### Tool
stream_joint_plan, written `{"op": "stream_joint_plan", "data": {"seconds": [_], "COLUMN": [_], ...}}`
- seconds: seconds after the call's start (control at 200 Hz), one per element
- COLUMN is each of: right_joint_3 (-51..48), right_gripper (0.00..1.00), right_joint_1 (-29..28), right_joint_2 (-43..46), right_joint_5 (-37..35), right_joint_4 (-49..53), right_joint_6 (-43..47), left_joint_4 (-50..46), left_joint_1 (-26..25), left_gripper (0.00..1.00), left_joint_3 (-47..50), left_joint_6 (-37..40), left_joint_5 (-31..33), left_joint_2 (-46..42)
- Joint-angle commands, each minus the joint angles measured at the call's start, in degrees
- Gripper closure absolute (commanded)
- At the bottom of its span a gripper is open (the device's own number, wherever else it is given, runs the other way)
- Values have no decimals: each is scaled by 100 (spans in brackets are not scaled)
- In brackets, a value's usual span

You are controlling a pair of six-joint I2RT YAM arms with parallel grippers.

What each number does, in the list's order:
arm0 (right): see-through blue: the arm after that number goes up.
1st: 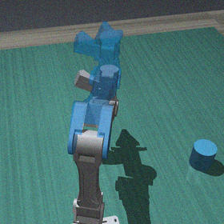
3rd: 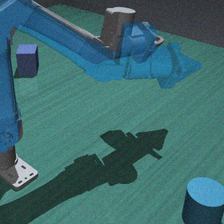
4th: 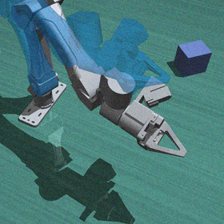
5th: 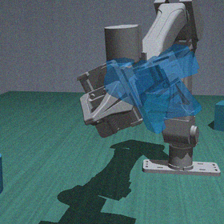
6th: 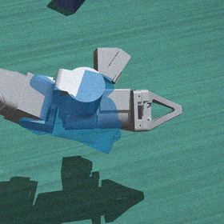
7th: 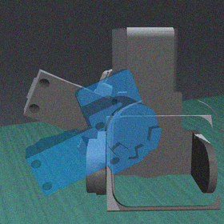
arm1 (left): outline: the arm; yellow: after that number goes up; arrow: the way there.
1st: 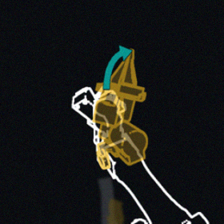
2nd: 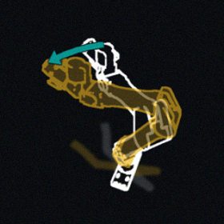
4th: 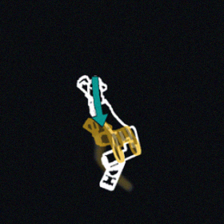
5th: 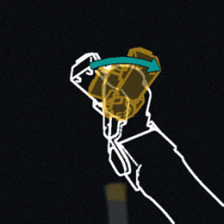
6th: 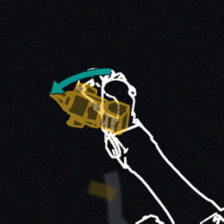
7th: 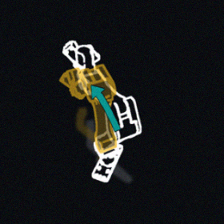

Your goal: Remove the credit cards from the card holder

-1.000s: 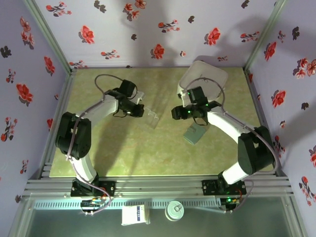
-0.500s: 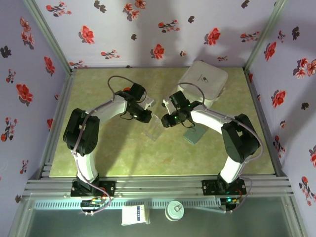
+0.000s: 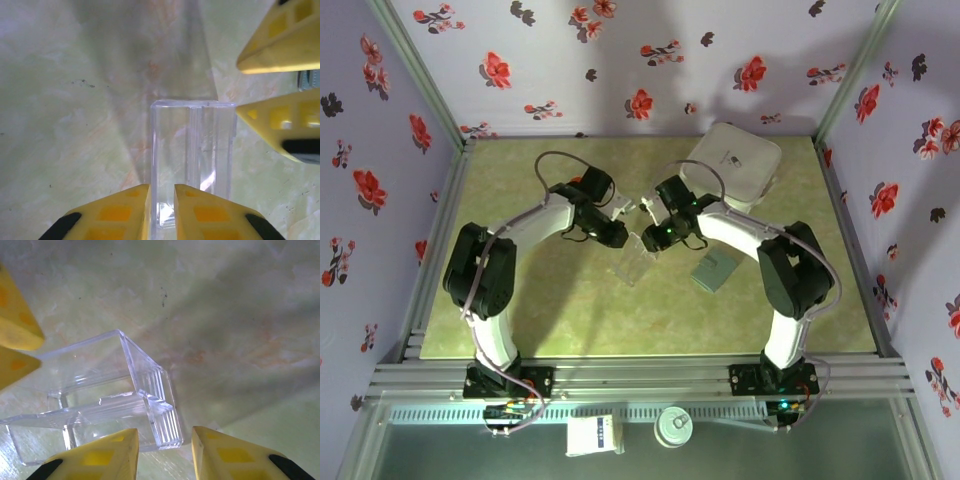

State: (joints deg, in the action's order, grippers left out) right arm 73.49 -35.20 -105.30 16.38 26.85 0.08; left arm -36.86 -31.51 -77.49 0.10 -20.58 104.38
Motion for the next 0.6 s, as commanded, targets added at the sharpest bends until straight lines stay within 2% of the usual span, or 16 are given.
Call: {"op": "stream_joint_plan", "data": {"seconds": [0.0,0.445,0.595], "right_joint_3": [235,490,557], "right_gripper": [67,72,78], "right_joint_1": [-48,-127,-136], "right_joint_2": [-175,-505,-580], "right_joint_5": [88,145,123], "right_joint_4": [297,474,529], "right_joint_6": [202,318,336], "left_joint_4": [30,245,307], "left_joint_1": [123,545,686], "left_gripper": [81,81,81], "left_joint_3": [176,902,1100], "left_joint_6": [-136,-767,-865], "left_joint_5": [60,308,300], "left_joint_2": [-401,-1402,-1695]}}
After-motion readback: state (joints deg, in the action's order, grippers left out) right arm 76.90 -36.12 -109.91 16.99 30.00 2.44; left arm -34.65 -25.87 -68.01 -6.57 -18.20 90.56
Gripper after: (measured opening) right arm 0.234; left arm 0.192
